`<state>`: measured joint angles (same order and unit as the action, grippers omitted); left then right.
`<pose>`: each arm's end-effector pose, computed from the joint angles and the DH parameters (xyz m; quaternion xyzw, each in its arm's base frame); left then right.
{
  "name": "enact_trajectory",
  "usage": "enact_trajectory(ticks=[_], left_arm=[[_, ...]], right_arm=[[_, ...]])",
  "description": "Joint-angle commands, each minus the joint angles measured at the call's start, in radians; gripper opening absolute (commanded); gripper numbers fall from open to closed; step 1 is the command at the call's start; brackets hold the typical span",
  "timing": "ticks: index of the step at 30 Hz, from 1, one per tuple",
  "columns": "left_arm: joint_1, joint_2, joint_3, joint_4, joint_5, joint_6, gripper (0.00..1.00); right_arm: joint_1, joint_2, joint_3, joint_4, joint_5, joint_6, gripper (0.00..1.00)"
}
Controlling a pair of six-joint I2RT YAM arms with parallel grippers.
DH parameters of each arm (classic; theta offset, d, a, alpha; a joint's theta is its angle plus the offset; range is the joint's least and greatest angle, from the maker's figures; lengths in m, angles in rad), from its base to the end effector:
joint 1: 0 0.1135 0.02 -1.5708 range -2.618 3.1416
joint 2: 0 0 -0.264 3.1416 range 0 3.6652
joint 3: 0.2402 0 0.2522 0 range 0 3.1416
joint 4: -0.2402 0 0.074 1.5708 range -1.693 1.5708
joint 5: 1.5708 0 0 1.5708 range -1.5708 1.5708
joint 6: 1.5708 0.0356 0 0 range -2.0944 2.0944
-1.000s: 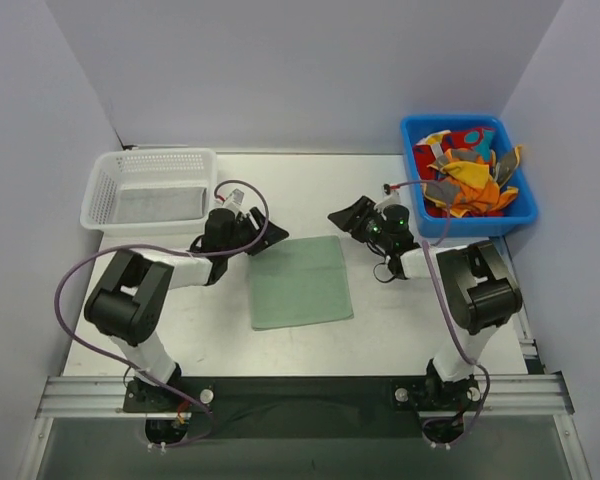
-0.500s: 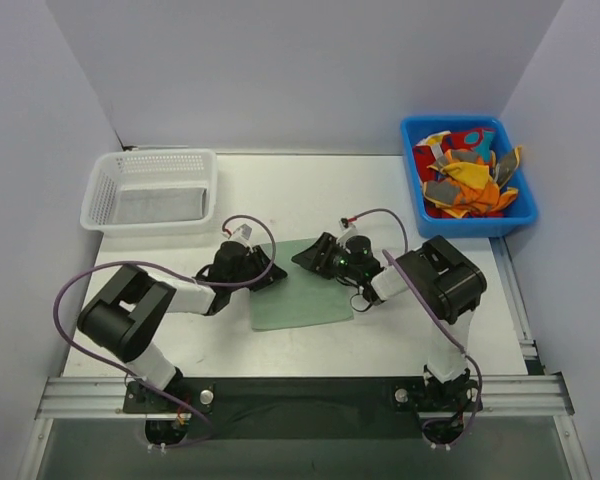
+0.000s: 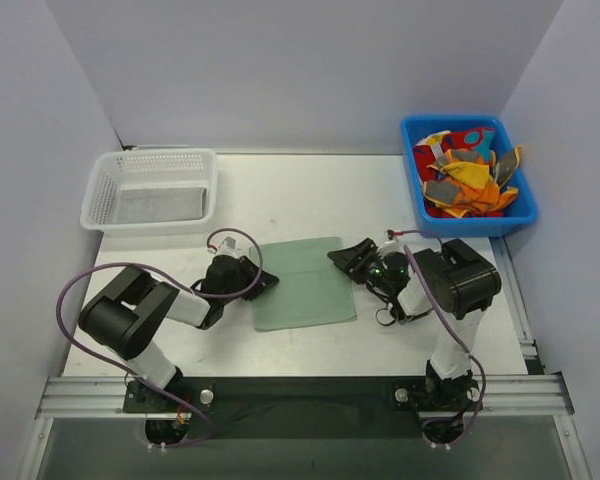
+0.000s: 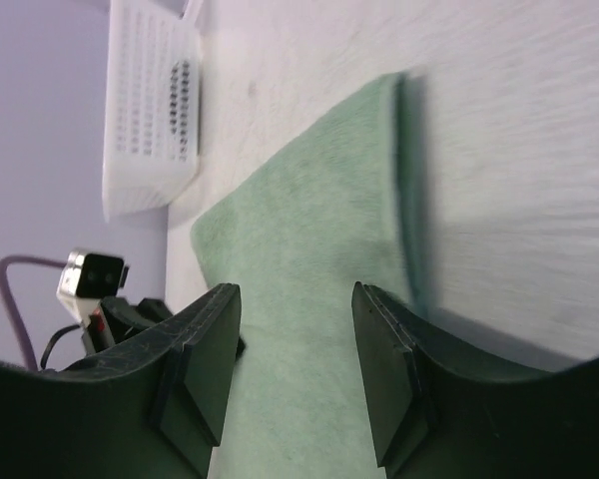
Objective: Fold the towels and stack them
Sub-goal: Fold the towel
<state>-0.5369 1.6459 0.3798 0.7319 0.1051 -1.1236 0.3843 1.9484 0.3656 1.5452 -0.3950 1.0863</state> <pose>0.2255 -0.1386 0.1054 -0.2259 0.8379 -0.3959 0.3001 0.2555 0.1181 0.1092 0.1150 0.7100 0.5611 0.4097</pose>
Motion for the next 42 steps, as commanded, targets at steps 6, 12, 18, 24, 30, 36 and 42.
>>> enact_trajectory(ticks=[6, 12, 18, 24, 30, 36, 42], left_arm=[[0.02, -0.052, 0.004, -0.117, -0.001, 0.057, 0.31], [0.02, -0.118, 0.137, -0.12, 0.082, 0.09, 0.42], [0.081, -0.08, 0.263, -0.161, 0.084, 0.13, 0.43], [0.155, 0.067, 0.329, -0.161, 0.114, 0.165, 0.41], [0.193, 0.183, 0.329, -0.16, 0.119, 0.196, 0.39], [0.241, 0.175, 0.285, -0.155, 0.079, 0.234, 0.38], [0.241, 0.026, 0.306, -0.247, 0.076, 0.343, 0.52]], right_arm=[[-0.082, -0.112, -0.062, -0.197, 0.119, -0.123, 0.5], [-0.067, -0.276, 0.063, -0.391, 0.067, -0.173, 0.5], [-0.007, -0.249, 0.293, -0.498, 0.013, -0.209, 0.51], [0.056, -0.03, 0.456, -0.465, -0.013, -0.151, 0.51], [0.035, 0.133, 0.443, -0.366, 0.01, -0.103, 0.51], [-0.047, 0.126, 0.351, -0.376, 0.028, -0.152, 0.51], [-0.117, -0.014, 0.34, -0.513, -0.057, -0.259, 0.51]])
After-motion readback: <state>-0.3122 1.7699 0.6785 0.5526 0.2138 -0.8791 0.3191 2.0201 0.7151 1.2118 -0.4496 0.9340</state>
